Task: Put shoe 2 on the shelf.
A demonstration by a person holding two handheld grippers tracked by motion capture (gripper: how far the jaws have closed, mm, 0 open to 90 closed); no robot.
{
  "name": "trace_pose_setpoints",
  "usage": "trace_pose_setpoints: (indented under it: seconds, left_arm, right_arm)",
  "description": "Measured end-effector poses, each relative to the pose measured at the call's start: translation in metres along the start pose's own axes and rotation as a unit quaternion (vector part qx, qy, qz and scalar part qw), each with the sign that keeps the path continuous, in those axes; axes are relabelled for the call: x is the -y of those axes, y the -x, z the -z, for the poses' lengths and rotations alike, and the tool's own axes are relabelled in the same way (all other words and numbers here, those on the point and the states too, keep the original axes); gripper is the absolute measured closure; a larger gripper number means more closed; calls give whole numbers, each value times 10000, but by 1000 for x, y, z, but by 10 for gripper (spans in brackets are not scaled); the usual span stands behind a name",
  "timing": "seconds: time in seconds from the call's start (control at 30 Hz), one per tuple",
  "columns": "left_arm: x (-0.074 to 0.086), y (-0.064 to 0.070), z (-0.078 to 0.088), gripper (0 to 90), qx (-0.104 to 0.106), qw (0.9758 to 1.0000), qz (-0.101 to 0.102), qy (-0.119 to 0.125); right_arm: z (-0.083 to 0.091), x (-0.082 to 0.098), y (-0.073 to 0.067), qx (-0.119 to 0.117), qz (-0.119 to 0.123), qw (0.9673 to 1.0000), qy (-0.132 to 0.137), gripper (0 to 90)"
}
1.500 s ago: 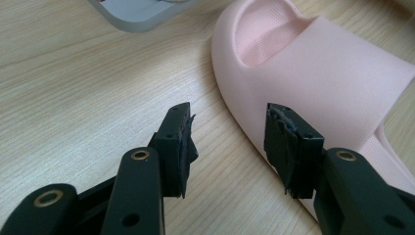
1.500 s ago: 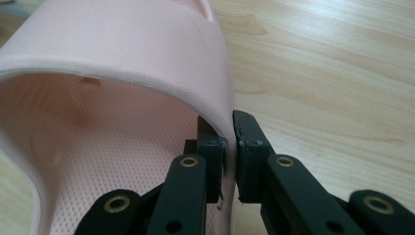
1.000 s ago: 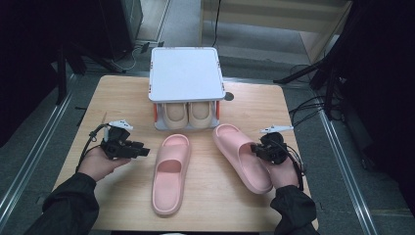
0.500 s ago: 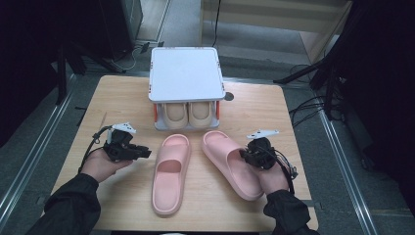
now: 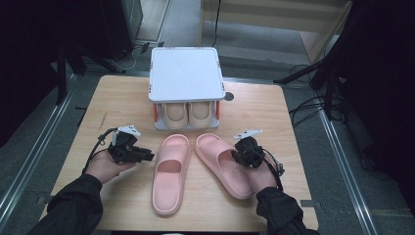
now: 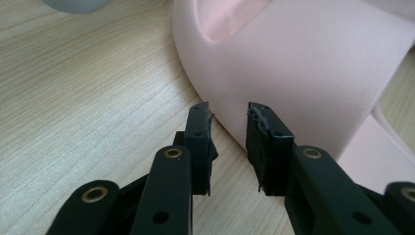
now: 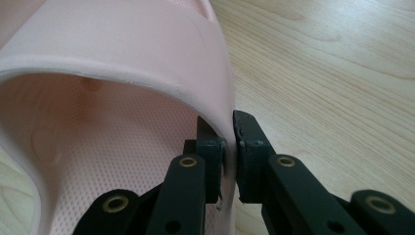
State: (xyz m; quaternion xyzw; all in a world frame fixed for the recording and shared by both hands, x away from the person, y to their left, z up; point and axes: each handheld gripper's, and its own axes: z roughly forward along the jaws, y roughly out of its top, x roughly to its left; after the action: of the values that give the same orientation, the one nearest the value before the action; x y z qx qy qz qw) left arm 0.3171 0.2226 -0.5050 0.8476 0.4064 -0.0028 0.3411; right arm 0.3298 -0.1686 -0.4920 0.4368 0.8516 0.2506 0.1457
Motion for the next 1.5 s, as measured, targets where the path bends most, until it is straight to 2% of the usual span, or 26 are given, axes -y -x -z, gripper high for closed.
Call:
trace_pose_setpoints:
  seconds: [0.2, 0.4, 0.57, 0.6, 0.63, 0.67, 0.7, 0.73, 0.77, 0.8, 0.83, 0.97, 1.13, 1.3, 1.5]
  left_arm:
    - [0, 1, -2, 704, 3, 10000, -8, -8]
    - [-1, 3, -4, 699, 31, 10000, -55, -73]
    - [0, 5, -5, 695, 41, 9999, -103, -103]
    - [0, 5, -5, 693, 34, 9999, -114, -107]
    - [0, 5, -4, 693, 42, 9999, -95, -103]
    - [1, 6, -2, 693, 54, 9999, -92, -62]
    - [2, 6, -1, 693, 57, 9999, -98, -54]
    - [4, 7, 0, 693, 77, 9999, -86, -39]
    - [4, 7, 0, 693, 77, 9999, -86, -39]
    - [5, 8, 0, 692, 61, 9999, -93, -49]
    - [5, 8, 0, 692, 61, 9999, -93, -49]
    - [5, 9, -1, 692, 62, 9999, -117, -107]
    - [6, 10, -6, 691, 83, 9997, -129, -180]
    - [5, 11, -8, 694, 73, 9996, -162, -220]
    - [5, 14, -9, 694, 111, 9995, -187, -234]
  right_arm:
    - [-4, -3, -8, 0, 1, 10000, -7, 814]
    - [-7, -4, -16, -32, 110, 9999, -3, 796]
    - [-6, -2, -20, -194, 115, 9997, 29, 731]
    - [-3, -1, -19, -335, 89, 9994, 100, 678]
    - [-3, -1, -19, -335, 89, 9994, 100, 678]
    - [4, 0, -16, -561, -23, 9981, 252, 649]
    - [4, 0, -16, -561, -23, 9981, 252, 649]
    - [15, 2, -13, -738, -36, 9963, 445, 668]
    - [15, 2, -13, -738, -36, 9963, 445, 668]
    - [25, 3, -10, -903, -14, 9940, 620, 753]
    - [29, 4, -7, -977, 35, 9928, 692, 799]
    - [31, 5, 2, -828, -64, 9940, 711, 843]
    - [10, 3, 13, -504, -169, 9978, 394, 835]
    - [-1, 0, 6, -538, -31, 9983, 225, 832]
    - [-2, -1, 2, -582, 31, 9980, 232, 830]
